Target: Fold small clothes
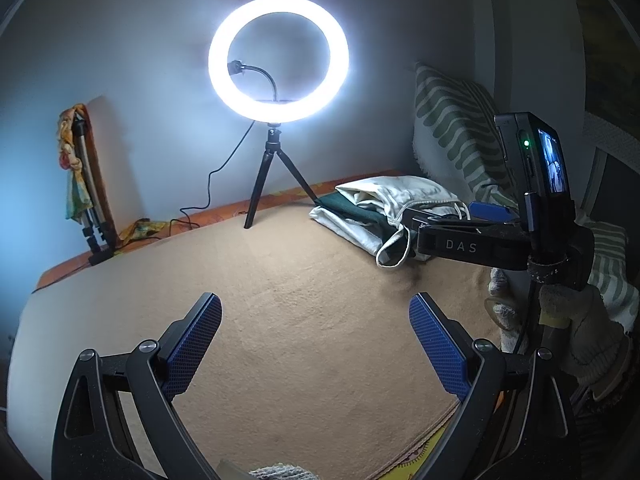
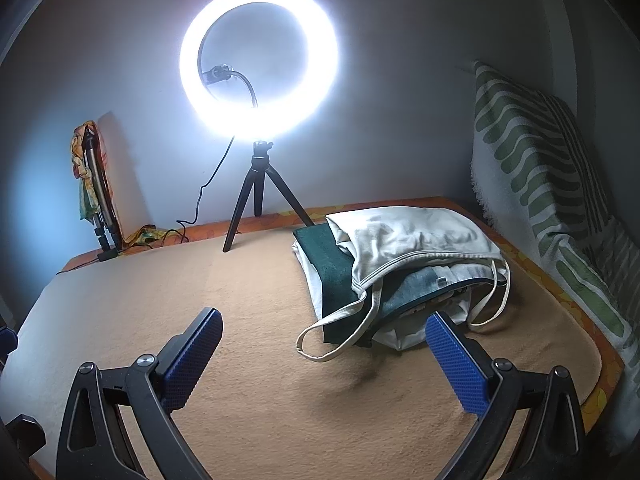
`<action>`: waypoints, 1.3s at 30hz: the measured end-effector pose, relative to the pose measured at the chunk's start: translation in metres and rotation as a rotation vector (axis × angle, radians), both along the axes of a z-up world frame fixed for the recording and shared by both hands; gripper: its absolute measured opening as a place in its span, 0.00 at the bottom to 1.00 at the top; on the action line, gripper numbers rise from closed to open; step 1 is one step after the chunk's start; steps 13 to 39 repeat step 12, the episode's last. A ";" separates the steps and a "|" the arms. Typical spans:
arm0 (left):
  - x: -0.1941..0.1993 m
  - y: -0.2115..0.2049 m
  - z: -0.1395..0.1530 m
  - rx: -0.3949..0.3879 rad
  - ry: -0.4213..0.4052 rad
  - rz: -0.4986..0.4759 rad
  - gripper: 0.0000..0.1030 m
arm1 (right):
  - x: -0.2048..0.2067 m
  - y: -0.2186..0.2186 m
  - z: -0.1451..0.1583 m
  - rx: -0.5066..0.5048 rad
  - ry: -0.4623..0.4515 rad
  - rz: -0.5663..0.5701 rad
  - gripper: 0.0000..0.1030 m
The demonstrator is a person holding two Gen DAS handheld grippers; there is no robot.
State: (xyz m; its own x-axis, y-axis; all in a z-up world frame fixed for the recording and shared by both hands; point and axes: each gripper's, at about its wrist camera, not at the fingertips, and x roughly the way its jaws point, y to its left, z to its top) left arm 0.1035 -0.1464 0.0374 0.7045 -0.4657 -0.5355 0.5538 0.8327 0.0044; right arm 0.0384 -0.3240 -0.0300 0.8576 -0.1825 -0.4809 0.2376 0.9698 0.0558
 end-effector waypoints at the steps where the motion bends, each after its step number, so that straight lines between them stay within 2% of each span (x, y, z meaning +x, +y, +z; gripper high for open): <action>1: 0.000 0.000 0.000 0.001 -0.004 0.002 0.92 | 0.001 0.000 0.000 0.000 0.000 0.002 1.00; 9: -0.005 0.001 0.001 0.000 -0.036 0.000 0.92 | 0.001 0.002 0.000 0.000 -0.001 0.004 1.00; 39: -0.005 0.000 0.001 0.001 -0.028 -0.002 0.92 | 0.002 0.003 0.000 0.000 -0.001 0.009 1.00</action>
